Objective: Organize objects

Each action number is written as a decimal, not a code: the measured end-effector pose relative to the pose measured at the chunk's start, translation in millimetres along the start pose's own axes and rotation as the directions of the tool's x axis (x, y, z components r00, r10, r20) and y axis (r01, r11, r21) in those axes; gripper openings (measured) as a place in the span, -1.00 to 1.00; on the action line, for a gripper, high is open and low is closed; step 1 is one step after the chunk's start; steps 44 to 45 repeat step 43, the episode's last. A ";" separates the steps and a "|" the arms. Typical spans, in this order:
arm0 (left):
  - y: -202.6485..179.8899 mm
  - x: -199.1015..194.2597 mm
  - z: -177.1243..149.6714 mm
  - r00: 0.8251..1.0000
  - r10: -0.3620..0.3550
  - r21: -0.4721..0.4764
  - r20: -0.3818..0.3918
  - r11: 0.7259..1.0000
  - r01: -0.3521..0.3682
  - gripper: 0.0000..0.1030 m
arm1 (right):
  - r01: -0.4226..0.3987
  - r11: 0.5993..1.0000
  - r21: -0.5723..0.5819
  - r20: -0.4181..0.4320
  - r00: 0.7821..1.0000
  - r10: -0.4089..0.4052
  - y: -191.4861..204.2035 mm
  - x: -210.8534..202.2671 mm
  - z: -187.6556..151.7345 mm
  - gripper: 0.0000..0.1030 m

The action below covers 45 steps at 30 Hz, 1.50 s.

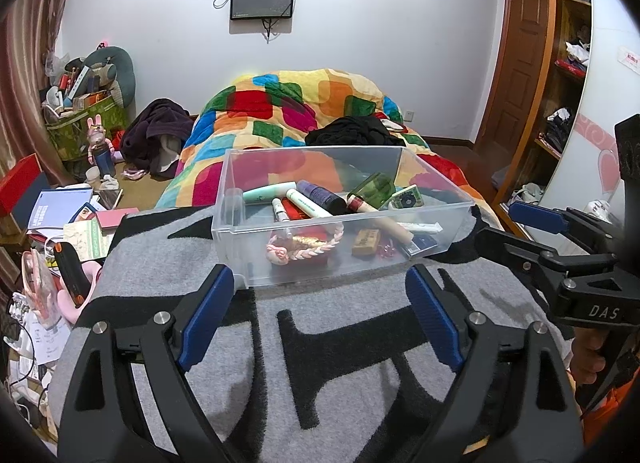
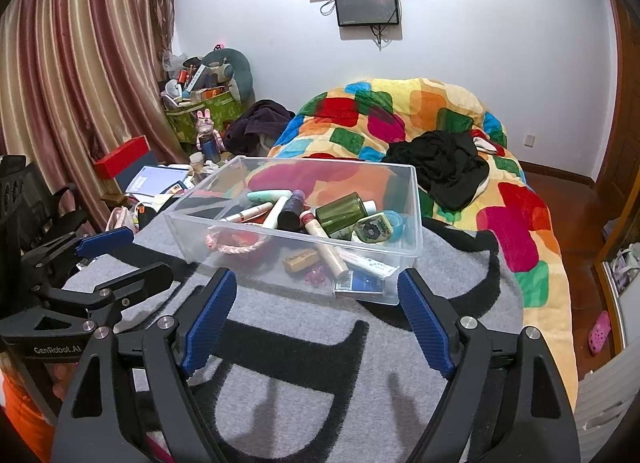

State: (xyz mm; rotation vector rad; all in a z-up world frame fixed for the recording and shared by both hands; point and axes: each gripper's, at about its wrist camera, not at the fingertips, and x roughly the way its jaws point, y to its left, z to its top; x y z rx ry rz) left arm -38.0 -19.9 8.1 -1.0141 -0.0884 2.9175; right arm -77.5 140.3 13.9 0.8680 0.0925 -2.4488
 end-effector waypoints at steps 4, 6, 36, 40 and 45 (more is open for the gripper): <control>0.0 -0.2 -0.3 1.000 0.001 -0.001 0.001 1.000 -0.001 0.72 | -0.003 1.000 -0.002 0.003 1.000 0.003 0.6 -1.2 0.6 0.57; 0.0 -0.7 -0.3 1.000 0.000 0.000 -0.001 1.000 0.000 0.74 | -0.004 1.000 -0.001 0.005 1.000 0.004 1.0 -1.7 0.5 0.57; -3.0 -8.1 0.9 1.000 -0.028 0.003 -0.004 1.000 0.028 0.78 | -0.001 1.000 -0.001 -0.001 1.000 0.001 1.6 -2.9 0.0 0.58; -4.5 -10.6 0.4 1.000 -0.027 0.008 0.007 1.000 0.027 0.78 | -0.001 1.000 -0.002 -0.002 1.000 0.001 1.6 -3.5 -0.3 0.58; -4.7 -11.0 0.7 1.000 -0.031 0.006 0.005 1.000 0.031 0.79 | -0.001 1.000 -0.001 -0.002 1.000 0.001 1.6 -3.5 -0.3 0.58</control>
